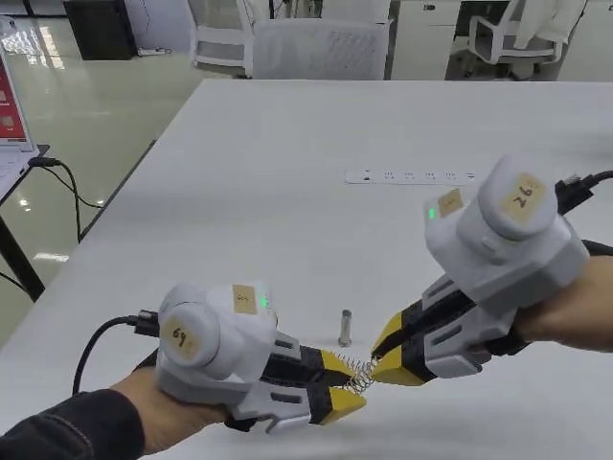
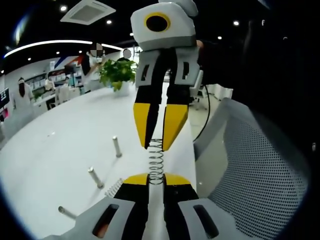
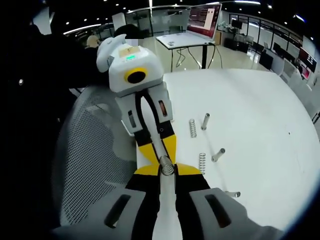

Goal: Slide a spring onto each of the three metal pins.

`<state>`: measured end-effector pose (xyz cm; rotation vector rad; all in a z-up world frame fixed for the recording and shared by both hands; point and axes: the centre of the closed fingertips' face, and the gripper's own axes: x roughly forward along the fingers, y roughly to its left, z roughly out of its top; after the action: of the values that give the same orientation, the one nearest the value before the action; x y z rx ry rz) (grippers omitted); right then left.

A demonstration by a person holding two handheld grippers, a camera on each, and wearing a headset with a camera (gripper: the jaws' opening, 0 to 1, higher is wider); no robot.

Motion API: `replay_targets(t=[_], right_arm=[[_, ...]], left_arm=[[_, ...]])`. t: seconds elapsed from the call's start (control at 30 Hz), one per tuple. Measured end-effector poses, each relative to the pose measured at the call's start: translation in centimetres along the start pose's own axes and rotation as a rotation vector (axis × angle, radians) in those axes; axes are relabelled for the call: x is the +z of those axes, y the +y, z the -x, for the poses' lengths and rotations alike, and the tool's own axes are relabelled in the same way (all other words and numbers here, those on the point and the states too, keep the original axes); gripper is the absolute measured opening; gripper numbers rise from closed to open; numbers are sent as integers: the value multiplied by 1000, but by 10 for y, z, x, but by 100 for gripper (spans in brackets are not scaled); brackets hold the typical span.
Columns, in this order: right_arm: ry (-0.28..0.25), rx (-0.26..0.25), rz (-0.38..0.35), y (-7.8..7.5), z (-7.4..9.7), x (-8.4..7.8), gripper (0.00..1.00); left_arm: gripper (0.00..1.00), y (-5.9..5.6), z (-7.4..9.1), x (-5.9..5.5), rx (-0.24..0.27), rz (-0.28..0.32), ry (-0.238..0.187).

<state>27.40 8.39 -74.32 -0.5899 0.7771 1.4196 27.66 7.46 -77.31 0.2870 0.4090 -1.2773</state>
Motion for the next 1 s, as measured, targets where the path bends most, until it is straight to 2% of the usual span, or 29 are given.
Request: replay_targets(t=[0.2, 0.47, 0.63, 1.0], right_arm=[[-14, 1, -5, 2, 1, 3, 7], [0, 1, -6, 3, 1, 2, 8], [-16, 14, -21, 4, -1, 3, 11], [12, 32, 0, 5, -5, 0, 14]], left_arm=[[2, -3, -1, 2, -7, 4, -4], [2, -4, 0, 1, -10, 16, -5], [2, -4, 0, 3, -13, 23, -16], [2, -3, 0, 2, -9, 34, -18]])
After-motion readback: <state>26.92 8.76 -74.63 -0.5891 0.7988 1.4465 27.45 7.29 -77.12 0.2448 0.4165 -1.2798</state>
